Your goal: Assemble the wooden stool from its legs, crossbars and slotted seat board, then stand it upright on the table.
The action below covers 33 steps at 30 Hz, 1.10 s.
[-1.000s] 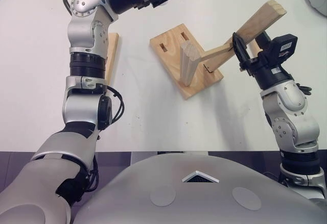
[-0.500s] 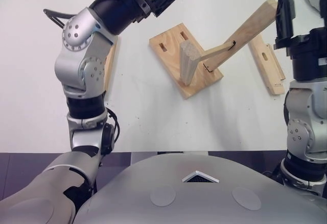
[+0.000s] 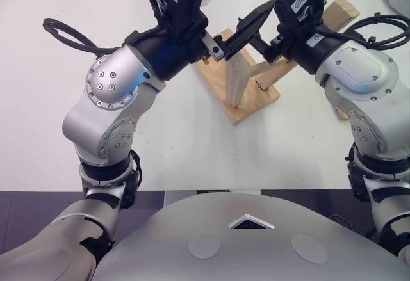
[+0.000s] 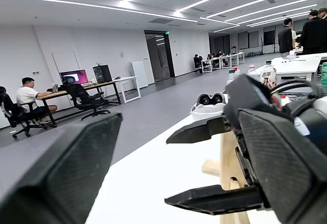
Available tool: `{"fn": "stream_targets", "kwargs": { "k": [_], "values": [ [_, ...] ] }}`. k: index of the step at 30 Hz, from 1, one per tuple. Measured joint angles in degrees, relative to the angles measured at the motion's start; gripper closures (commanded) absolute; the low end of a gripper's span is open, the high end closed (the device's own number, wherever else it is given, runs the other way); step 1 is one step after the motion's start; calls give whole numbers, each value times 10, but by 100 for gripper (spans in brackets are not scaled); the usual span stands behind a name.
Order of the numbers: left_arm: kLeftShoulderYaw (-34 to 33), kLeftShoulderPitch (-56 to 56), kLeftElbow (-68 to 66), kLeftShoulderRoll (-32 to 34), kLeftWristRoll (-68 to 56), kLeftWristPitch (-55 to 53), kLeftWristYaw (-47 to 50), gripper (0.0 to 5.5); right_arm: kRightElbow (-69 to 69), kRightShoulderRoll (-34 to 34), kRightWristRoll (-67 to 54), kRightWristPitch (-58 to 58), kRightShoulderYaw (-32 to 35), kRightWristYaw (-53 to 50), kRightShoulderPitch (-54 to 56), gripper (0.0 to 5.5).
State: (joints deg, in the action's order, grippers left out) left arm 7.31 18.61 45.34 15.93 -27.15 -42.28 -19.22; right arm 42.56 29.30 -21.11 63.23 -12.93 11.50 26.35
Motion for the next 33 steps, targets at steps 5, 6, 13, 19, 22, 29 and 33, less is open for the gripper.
{"fn": "stream_targets", "kwargs": {
  "k": [5, 6, 13, 19, 22, 29, 33],
  "values": [
    [25, -22, 16, 16, 21, 1, 12, 131, -5, -40, -33, 92, 60, 4, 40, 185],
    [29, -25, 15, 22, 33, 3, 15, 131, -8, -43, -33, 101, 64, 2, 43, 185],
    [42, -35, -3, 34, 82, 33, 25, 131, -14, -70, -32, 124, 13, -7, -25, 185],
    [76, -42, -11, 48, 122, 33, 26, 131, 27, 22, -56, 115, -15, 57, -68, 185],
    [83, -40, -10, 47, 122, 34, 23, 131, -5, 34, -23, 94, -5, 39, -65, 185],
    [65, -18, -49, 42, 143, 52, 25, 131, -4, -81, -9, 37, 83, -11, -64, 185],
    [42, -14, -87, 21, 147, 69, 42, 131, -1, -55, -9, -31, 157, 12, -57, 185]
  ]
}}
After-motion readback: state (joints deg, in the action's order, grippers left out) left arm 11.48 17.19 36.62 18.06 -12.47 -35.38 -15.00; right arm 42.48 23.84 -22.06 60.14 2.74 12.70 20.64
